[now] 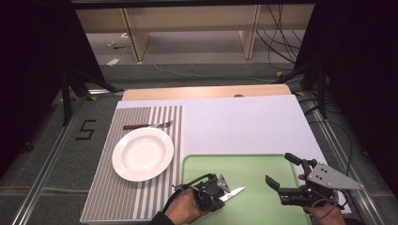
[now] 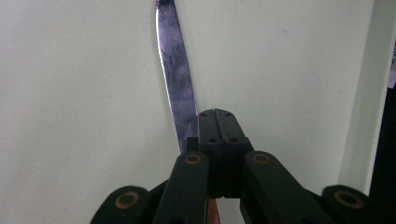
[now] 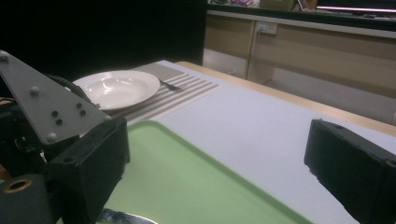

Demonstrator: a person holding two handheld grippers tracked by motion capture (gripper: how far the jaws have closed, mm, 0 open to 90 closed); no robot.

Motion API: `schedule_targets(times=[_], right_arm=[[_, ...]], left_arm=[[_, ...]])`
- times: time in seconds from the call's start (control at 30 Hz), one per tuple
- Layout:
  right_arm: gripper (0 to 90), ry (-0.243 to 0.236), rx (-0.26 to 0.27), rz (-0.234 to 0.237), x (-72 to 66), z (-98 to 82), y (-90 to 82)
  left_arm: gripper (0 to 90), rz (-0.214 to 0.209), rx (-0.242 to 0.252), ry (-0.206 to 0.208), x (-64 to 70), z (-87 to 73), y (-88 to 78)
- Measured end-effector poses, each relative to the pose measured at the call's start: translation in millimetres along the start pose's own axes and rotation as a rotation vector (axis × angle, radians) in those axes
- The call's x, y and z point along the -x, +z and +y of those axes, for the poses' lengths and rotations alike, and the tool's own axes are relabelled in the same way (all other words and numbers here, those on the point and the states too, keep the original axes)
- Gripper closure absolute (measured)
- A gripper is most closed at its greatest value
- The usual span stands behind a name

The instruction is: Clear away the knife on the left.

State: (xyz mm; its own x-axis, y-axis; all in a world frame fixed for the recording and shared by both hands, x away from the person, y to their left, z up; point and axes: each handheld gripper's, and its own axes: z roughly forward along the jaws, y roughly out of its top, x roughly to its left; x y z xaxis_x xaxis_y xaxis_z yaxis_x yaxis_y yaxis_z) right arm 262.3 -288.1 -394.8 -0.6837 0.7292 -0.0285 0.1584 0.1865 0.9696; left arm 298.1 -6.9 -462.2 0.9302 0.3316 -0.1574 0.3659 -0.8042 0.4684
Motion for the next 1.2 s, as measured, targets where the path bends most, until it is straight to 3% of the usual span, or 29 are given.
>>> schedule_targets(times=[0.6,0.97,1.2], right_arm=[[7.8,0.002,0.002,0.000,0.0,0.0,-0.2],[7.8,0.002,0.000,0.001,0.1,0.0,-0.2],[7.8,0.004,0.000,0.002,0.2,0.0,-0.4]], left_arm=[[89.8,-0.001,-0.043,-0.028,-5.4,-6.5,-2.8],[89.8,0.022,-0.048,-0.065,-15.7,-15.2,-11.1],[89.8,0.008,-0.072,-0.070,-17.5,-20.6,-14.4]])
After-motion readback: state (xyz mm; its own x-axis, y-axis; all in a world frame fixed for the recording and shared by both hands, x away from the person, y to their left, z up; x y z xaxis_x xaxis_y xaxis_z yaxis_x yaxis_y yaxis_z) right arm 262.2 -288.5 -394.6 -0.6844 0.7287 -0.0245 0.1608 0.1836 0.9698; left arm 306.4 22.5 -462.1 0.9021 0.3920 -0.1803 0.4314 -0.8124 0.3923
